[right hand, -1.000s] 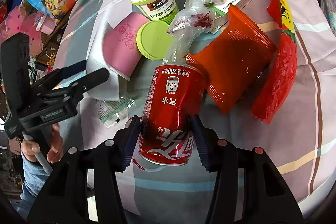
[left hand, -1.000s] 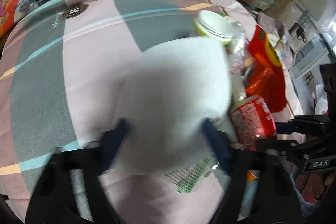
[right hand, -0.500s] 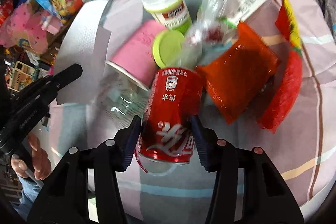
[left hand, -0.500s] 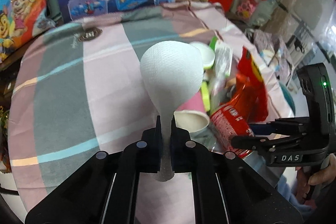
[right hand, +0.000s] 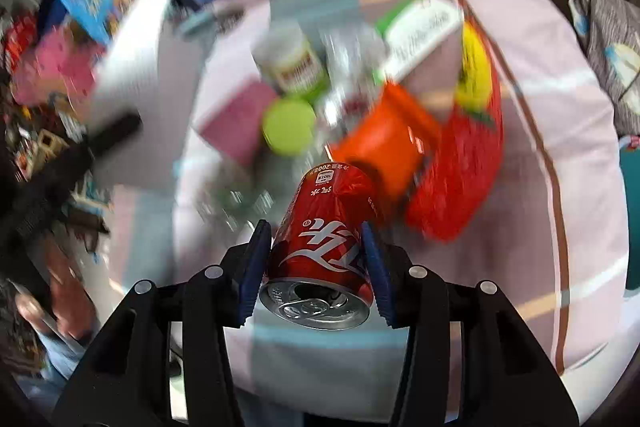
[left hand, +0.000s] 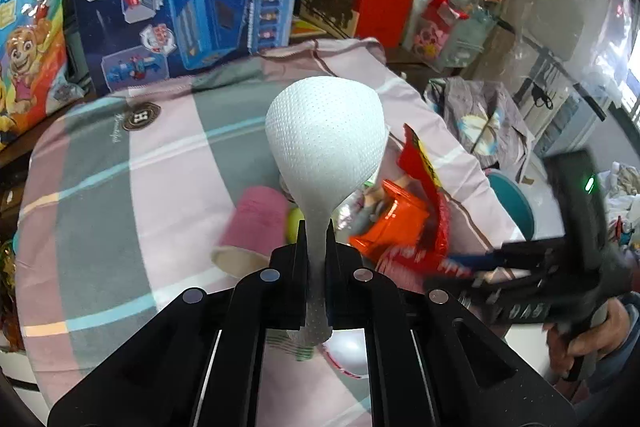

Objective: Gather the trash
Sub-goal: 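Grasp the white tissue with the left tool while the right tool grasps the red can, then carry tissue and can over the teal bucket and open both tools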

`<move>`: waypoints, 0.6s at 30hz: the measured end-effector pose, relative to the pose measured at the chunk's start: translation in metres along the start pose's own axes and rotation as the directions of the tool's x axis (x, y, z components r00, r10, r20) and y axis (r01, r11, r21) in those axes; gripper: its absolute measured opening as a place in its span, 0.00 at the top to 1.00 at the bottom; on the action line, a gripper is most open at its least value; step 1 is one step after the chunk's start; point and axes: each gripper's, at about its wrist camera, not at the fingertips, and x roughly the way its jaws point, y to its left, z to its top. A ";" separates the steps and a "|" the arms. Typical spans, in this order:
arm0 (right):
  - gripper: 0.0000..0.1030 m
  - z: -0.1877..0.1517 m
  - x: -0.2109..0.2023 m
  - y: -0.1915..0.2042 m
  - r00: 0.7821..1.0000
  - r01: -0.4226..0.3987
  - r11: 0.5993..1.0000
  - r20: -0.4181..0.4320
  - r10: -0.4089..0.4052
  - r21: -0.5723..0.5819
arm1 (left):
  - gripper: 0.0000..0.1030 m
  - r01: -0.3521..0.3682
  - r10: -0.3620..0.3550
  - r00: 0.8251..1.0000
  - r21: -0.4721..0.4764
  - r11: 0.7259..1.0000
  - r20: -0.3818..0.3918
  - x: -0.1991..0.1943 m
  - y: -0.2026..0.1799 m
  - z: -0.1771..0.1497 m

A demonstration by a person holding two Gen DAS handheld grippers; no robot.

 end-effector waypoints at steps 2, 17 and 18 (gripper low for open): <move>0.56 -0.010 0.013 -0.007 0.998 0.007 1.000 -0.061 -0.006 0.001 | 0.93 0.012 -0.012 1.000 -0.003 1.000 -0.007 0.004 -0.003 -0.003; 0.52 -0.011 -0.004 -0.018 0.999 0.013 1.000 0.030 -0.014 0.009 | 0.93 0.030 -0.031 0.999 -0.015 0.999 -0.044 0.008 -0.014 -0.012; 0.52 -0.009 -0.016 -0.024 0.998 0.013 1.000 0.061 -0.014 0.027 | 0.93 0.039 -0.039 0.998 -0.005 0.999 -0.040 0.008 -0.020 -0.010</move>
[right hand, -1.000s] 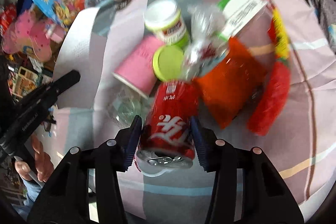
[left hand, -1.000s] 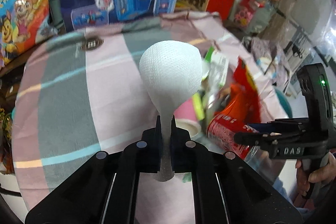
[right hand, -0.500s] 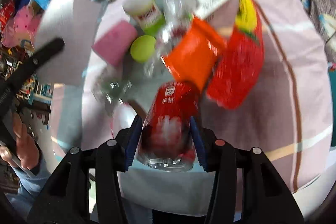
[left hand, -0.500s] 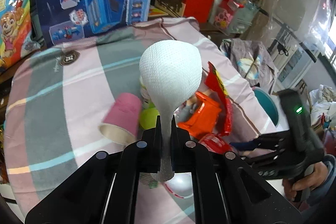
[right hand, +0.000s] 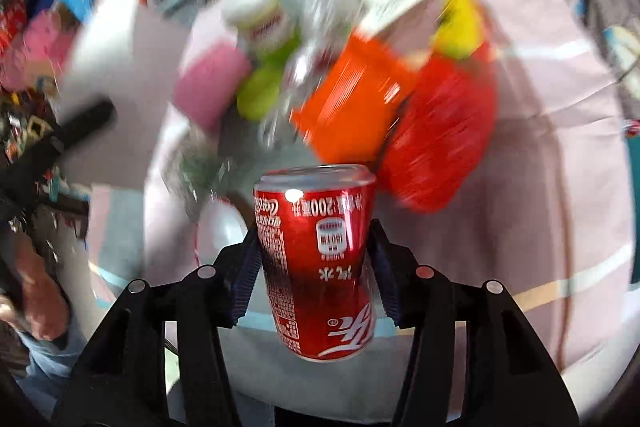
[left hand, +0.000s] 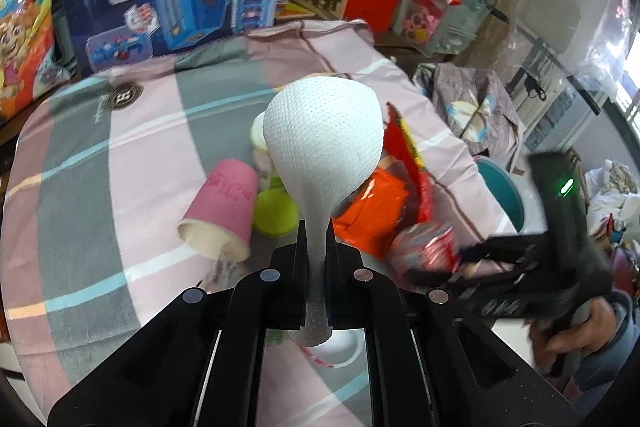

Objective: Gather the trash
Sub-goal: 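Carry tissue and can over the teal bucket and open both tools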

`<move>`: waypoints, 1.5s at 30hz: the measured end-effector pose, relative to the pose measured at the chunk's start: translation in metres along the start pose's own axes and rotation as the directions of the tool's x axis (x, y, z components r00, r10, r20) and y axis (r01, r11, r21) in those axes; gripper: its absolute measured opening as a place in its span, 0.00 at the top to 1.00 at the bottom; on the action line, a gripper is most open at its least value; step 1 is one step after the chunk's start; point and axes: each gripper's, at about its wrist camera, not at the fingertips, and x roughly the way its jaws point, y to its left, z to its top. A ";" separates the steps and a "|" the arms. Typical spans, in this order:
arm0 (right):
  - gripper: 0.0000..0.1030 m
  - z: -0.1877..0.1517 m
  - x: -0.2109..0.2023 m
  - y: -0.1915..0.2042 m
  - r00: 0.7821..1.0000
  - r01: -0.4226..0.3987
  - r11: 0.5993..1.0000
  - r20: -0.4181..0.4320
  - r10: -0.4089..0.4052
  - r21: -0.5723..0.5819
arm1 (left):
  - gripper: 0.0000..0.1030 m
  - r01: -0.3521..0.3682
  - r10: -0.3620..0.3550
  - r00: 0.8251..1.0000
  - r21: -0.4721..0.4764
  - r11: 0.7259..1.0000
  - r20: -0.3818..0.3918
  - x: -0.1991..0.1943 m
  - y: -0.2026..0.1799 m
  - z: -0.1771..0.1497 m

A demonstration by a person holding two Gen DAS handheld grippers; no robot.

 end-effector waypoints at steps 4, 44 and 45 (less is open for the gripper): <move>0.52 0.007 -0.053 -0.040 0.991 0.019 0.996 0.133 -0.031 0.090 | 0.93 0.050 -0.051 0.999 0.040 0.998 0.005 0.004 -0.029 0.014; 0.52 -0.056 -0.146 -0.395 0.931 0.072 0.729 0.217 -0.294 0.681 | 0.38 0.378 -0.210 0.879 0.357 0.854 -0.429 0.277 -0.382 0.040; 0.52 -0.055 -0.143 -0.396 0.932 0.074 0.730 0.213 -0.292 0.680 | 0.37 0.377 -0.208 0.877 0.352 0.857 -0.434 0.280 -0.379 0.040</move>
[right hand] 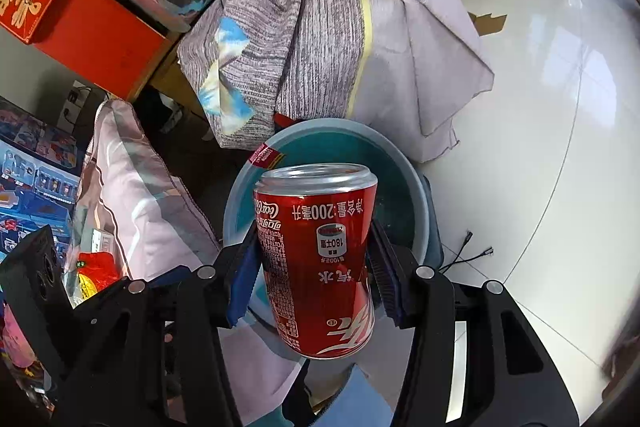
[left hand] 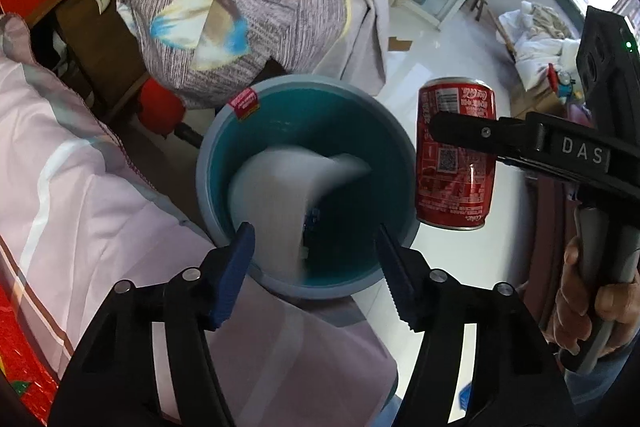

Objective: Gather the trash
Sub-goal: 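Carry tissue and can over the teal bucket and open both tools, then move both tools back over the remaining trash on the bed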

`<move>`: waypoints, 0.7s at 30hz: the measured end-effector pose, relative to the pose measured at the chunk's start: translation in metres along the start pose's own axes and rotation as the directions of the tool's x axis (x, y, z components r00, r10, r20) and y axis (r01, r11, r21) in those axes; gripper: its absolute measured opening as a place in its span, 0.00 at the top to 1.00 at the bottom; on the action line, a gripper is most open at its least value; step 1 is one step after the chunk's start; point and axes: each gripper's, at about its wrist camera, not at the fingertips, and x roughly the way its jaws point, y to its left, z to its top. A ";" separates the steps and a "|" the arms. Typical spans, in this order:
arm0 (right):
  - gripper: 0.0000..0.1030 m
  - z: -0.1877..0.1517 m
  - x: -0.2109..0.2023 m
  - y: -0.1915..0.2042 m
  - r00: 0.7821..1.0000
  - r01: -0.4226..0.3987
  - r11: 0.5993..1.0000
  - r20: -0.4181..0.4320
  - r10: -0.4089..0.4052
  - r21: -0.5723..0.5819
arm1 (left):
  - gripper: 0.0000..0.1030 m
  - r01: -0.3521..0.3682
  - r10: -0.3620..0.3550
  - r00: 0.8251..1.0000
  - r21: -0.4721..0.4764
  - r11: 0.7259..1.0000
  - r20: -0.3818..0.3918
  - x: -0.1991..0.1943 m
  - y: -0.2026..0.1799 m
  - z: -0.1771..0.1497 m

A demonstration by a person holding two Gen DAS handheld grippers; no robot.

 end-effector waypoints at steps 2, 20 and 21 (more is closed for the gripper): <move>0.52 0.001 0.004 0.002 1.000 0.000 1.000 -0.007 0.000 0.000 | 0.33 -0.003 0.003 1.000 -0.012 1.000 0.000 -0.001 0.006 -0.001; 0.26 -0.003 0.033 0.013 0.996 0.047 0.999 -0.082 -0.047 -0.003 | 0.12 0.007 -0.002 0.998 -0.080 0.997 0.059 -0.032 0.027 -0.015; 0.23 -0.003 0.033 0.013 0.995 0.055 0.998 -0.085 -0.056 -0.005 | 0.12 0.009 -0.004 0.998 -0.083 0.997 0.061 -0.034 0.027 -0.017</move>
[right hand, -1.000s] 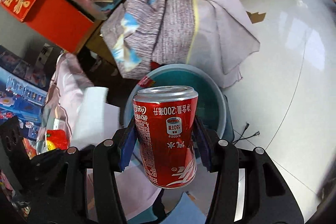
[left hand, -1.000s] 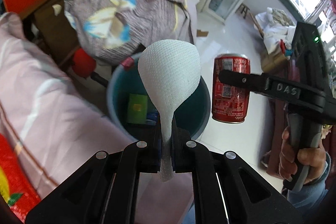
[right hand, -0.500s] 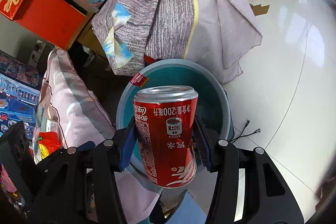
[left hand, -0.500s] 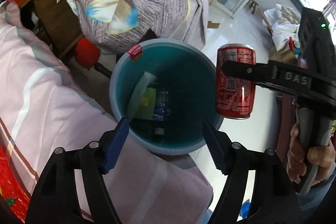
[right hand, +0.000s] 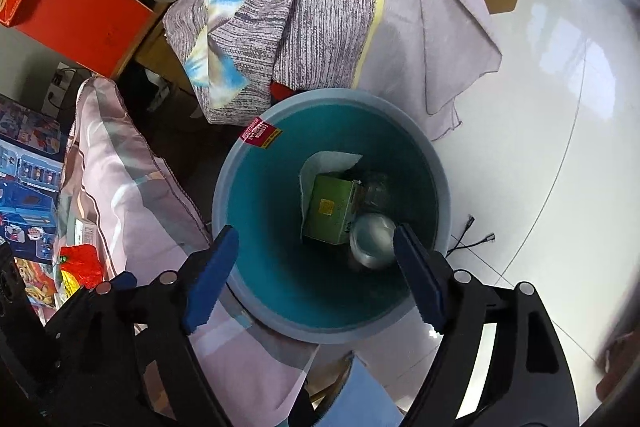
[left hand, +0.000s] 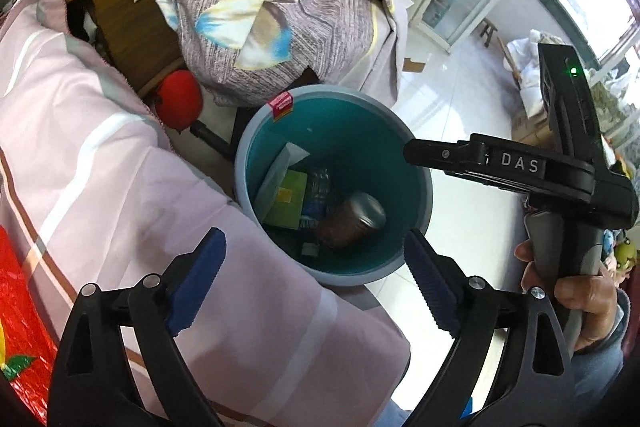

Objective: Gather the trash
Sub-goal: 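Move both tools back over the remaining trash on the bed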

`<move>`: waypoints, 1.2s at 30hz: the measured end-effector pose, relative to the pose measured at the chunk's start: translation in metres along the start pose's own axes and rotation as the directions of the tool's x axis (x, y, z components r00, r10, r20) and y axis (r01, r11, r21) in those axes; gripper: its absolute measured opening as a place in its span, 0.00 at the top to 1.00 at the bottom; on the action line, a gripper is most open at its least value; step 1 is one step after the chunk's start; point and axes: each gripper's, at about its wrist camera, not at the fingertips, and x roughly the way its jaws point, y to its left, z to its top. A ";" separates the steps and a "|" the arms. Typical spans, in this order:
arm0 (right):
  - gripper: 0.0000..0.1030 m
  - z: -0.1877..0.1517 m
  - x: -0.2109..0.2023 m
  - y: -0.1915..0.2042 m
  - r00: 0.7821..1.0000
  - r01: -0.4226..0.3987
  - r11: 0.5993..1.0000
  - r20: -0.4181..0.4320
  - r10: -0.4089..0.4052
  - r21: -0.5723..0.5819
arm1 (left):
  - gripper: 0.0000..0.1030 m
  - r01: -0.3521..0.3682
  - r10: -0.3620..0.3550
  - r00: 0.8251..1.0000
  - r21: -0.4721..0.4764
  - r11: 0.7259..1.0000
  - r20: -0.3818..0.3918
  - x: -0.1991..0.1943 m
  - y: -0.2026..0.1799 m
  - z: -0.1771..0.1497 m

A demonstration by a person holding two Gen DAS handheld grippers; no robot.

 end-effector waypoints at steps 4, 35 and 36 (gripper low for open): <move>0.19 -0.006 -0.004 0.002 0.999 0.045 0.999 -0.006 -0.045 -0.006 | 0.10 -0.004 0.004 1.000 -0.003 1.000 0.008 -0.008 0.001 -0.007; 0.16 -0.094 -0.017 0.146 0.996 0.006 0.970 -0.081 -0.026 -0.243 | 0.08 -0.118 0.150 0.971 -0.173 0.978 0.189 -0.147 0.102 -0.108; 0.16 -0.097 -0.016 0.153 0.996 0.004 0.968 -0.086 -0.026 -0.253 | 0.08 -0.120 0.156 0.968 -0.184 0.976 0.195 -0.153 0.108 -0.113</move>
